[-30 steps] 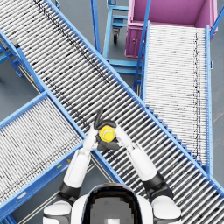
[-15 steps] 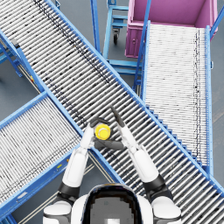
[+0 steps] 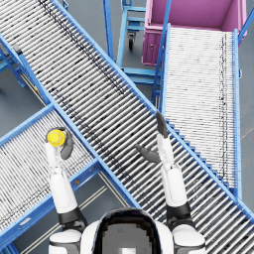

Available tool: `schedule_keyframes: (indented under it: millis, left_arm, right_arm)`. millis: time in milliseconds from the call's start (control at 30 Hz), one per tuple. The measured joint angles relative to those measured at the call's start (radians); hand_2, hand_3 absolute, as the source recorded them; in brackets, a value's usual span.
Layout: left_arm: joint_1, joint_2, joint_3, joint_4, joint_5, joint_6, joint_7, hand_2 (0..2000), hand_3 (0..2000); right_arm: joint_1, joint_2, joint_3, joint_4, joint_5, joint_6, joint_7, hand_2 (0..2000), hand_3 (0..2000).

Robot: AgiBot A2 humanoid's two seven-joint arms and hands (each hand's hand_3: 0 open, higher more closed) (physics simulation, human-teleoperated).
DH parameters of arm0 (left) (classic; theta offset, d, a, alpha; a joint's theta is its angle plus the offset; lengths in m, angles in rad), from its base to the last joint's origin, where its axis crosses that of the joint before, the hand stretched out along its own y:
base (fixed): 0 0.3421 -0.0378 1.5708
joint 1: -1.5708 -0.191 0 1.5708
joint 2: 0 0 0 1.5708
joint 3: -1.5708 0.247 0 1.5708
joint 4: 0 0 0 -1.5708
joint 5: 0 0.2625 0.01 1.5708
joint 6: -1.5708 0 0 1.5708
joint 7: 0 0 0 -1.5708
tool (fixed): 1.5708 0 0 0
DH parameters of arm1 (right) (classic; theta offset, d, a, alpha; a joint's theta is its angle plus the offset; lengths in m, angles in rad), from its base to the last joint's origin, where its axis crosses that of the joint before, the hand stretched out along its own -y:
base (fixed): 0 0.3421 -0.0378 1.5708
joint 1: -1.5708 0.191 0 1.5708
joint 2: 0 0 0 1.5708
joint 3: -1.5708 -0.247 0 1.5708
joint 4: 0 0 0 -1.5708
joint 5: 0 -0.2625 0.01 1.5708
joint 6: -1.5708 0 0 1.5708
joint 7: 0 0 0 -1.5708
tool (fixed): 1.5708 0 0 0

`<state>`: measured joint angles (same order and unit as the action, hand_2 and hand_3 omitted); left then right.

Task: Pick up the oil and place it on the left assembly line, put the cola on the right, and keep Sprite still

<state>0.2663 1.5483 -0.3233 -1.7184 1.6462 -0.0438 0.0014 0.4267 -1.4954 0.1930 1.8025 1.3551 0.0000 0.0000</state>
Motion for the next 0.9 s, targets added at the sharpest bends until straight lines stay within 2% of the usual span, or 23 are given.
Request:
schedule_keyframes:
  millis: [100, 133, 167, 300, 433, 567, 733, 900]
  left_arm:
    - [-0.024, 0.012, -0.077, 0.039, 0.0, -0.007, 0.0, 2000, 2000]
    - [-0.029, 0.014, -0.091, 0.047, 0.0, -0.01, 0.001, 639, 1673]
    - [-0.034, 0.017, -0.119, 0.069, 0.0, -0.001, 0.0, 0, 1347]
    - [-0.041, 0.015, -0.253, 0.128, 0.0, 0.03, -0.001, 0, 40]
    - [-0.022, -0.022, -0.374, 0.136, -0.001, 0.04, -0.001, 0, 0]
    - [-0.005, -0.059, -0.402, 0.08, -0.001, 0.043, -0.001, 0, 0]
    - [0.008, -0.089, -0.308, -0.007, -0.001, 0.044, -0.001, 0, 0]
    - [0.032, -0.121, -0.177, -0.034, 0.0, 0.044, -0.001, 0, 0]
  right_arm:
    - [-0.001, -0.004, -0.004, 0.005, 0.0, 0.0, 0.0, 0, 0]
    - [0.002, -0.007, 0.001, 0.007, 0.0, 0.0, 0.0, 0, 0]
    - [0.004, -0.01, 0.004, 0.008, 0.0, 0.0, 0.0, 0, 0]
    - [0.006, -0.016, 0.007, 0.011, 0.0, 0.0, 0.0, 0, 0]
    - [0.003, -0.021, 0.009, 0.012, 0.0, 0.0, 0.0, 0, 0]
    - [0.001, -0.026, 0.0, 0.016, 0.0, 0.0, 0.0, 0, 0]
    - [0.008, -0.033, -0.067, 0.017, 0.0, 0.0, 0.0, 0, 0]
    - [0.029, -0.035, -0.178, 0.005, 0.0, 0.0, 0.0, 0, 0]
